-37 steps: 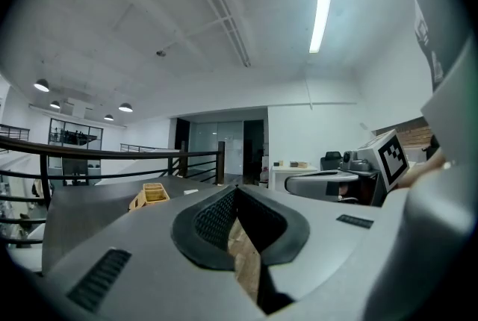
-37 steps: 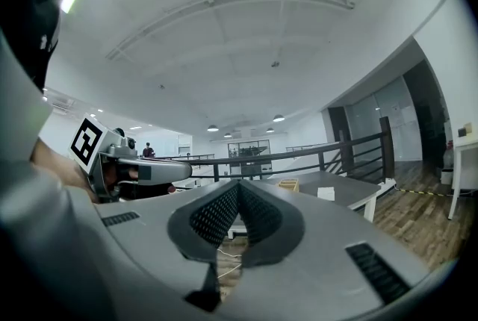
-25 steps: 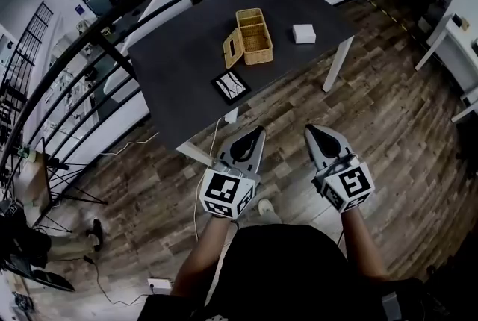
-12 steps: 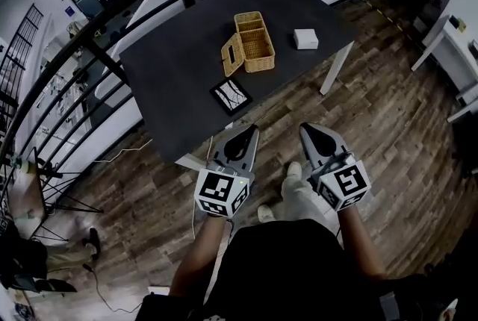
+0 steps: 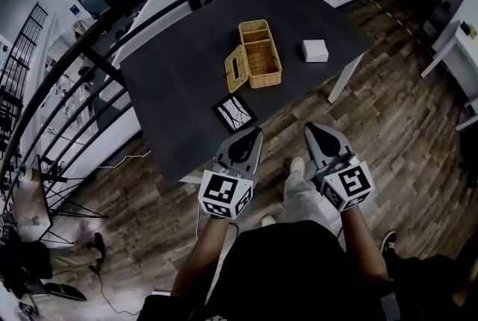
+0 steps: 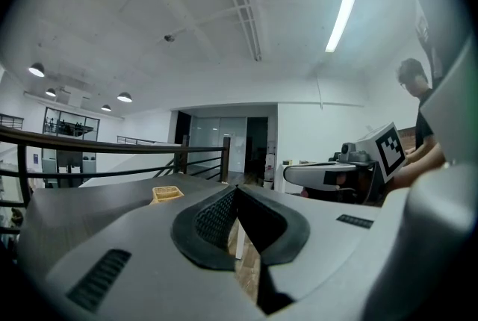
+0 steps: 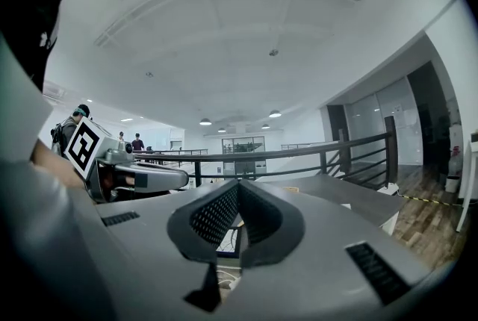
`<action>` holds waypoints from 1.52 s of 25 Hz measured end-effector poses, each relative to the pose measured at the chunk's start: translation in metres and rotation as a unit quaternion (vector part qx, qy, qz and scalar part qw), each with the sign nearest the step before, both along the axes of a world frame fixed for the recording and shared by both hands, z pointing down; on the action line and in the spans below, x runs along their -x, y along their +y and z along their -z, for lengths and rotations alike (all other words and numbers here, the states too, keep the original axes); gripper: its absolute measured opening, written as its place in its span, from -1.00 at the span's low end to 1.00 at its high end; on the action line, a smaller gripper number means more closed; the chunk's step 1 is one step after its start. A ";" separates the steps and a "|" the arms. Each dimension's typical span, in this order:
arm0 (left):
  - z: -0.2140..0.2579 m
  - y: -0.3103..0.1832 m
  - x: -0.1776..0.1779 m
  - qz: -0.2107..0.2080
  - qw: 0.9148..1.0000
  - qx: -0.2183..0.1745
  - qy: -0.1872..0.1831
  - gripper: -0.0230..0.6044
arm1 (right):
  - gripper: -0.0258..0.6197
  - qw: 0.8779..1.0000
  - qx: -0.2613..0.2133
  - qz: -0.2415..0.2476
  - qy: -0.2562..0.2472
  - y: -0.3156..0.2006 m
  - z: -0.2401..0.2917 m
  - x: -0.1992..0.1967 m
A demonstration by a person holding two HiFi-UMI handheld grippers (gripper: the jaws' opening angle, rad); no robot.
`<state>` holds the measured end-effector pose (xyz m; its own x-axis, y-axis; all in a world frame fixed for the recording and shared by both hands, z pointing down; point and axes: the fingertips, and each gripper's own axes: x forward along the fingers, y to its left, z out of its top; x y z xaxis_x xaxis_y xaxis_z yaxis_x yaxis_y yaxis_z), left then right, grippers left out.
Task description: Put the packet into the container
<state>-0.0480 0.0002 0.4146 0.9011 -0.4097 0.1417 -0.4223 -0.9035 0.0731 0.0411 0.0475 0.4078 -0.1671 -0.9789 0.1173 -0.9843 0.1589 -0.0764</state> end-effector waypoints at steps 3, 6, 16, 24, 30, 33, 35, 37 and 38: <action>0.000 -0.026 -0.021 -0.001 1.000 -0.004 -0.004 -0.90 | -0.91 1.000 -0.018 -0.005 -0.008 -0.030 0.001 -0.024; 0.003 -0.054 -0.043 0.003 1.000 -0.004 -0.002 -0.90 | -0.91 1.000 0.000 0.000 -0.010 -0.058 -0.002 -0.048; -0.005 -0.137 -0.119 0.021 1.000 0.008 -0.007 -0.90 | -0.91 1.000 0.013 0.011 0.002 -0.144 -0.009 -0.131; -0.007 -0.181 -0.164 0.041 0.999 0.015 -0.013 -0.90 | -0.91 1.000 0.020 0.021 0.006 -0.193 -0.013 -0.185; -0.010 -0.195 -0.188 0.056 0.998 0.015 -0.025 -0.91 | -0.91 0.999 0.021 0.037 -0.001 -0.208 -0.022 -0.212; -0.013 -0.196 -0.194 0.059 0.998 0.017 -0.032 -0.91 | -0.91 0.998 0.029 0.047 -0.005 -0.214 -0.028 -0.220; -0.016 -0.198 -0.193 0.058 0.997 0.018 -0.038 -0.90 | -0.91 0.998 0.036 0.054 -0.003 -0.219 -0.033 -0.219; -0.018 -0.204 -0.193 0.062 0.997 0.021 -0.038 -0.90 | -0.91 0.997 0.040 0.060 0.002 -0.223 -0.037 -0.218; -0.019 -0.206 -0.193 0.064 0.997 0.022 -0.036 -0.90 | -0.91 0.997 0.043 0.061 0.003 -0.224 -0.038 -0.219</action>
